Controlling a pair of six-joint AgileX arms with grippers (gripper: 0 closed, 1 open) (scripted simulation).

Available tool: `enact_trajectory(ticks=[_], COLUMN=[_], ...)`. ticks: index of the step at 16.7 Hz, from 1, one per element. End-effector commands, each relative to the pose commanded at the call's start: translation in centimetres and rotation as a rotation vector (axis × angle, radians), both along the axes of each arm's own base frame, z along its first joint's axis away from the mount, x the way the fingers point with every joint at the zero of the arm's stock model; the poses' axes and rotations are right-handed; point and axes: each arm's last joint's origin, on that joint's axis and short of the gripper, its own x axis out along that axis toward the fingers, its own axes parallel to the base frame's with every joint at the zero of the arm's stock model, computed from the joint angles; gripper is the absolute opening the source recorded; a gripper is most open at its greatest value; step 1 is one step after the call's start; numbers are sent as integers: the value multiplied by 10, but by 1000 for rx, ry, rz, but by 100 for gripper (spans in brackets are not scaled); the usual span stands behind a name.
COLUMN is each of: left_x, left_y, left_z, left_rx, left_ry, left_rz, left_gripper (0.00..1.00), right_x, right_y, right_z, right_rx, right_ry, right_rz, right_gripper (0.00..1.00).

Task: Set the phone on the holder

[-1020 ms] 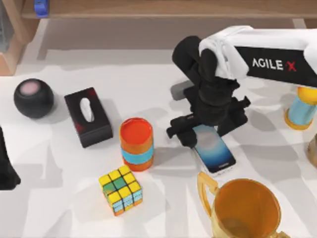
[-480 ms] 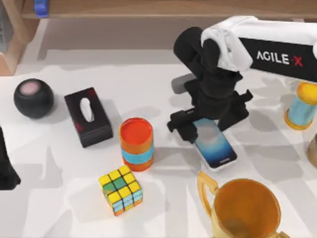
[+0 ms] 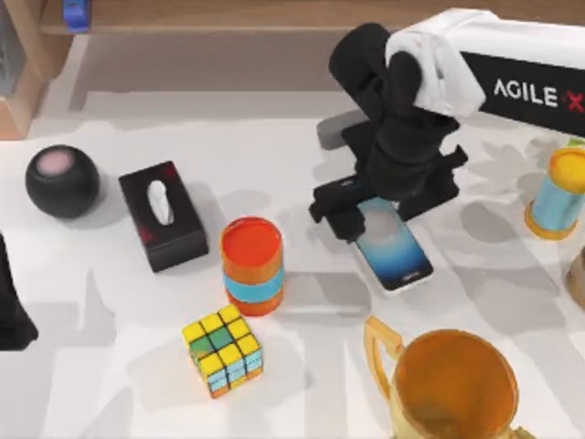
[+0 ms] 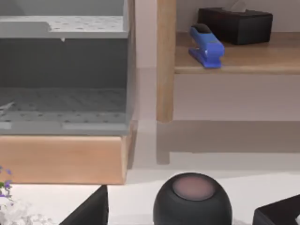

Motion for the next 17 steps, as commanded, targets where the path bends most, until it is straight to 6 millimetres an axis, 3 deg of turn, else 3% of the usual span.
enact_trajectory(ticks=[3,9,13,17], left_x=[0,0,0,0], left_y=[0,0,0,0], left_z=[0,0,0,0], left_rx=[0,0,0,0], left_ry=[0,0,0,0], left_rz=[0,0,0,0], left_gripper=[100,100,100,100], right_x=[9,14,1,-26], right_y=[-28,-129,-197,-242], right_z=[30,94,127,149], right_rx=[111,273,296,306], right_ry=[-119,-444,-644,-816], right_rz=[8,-97,-197,-210], right_gripper=[0,0,0,0])
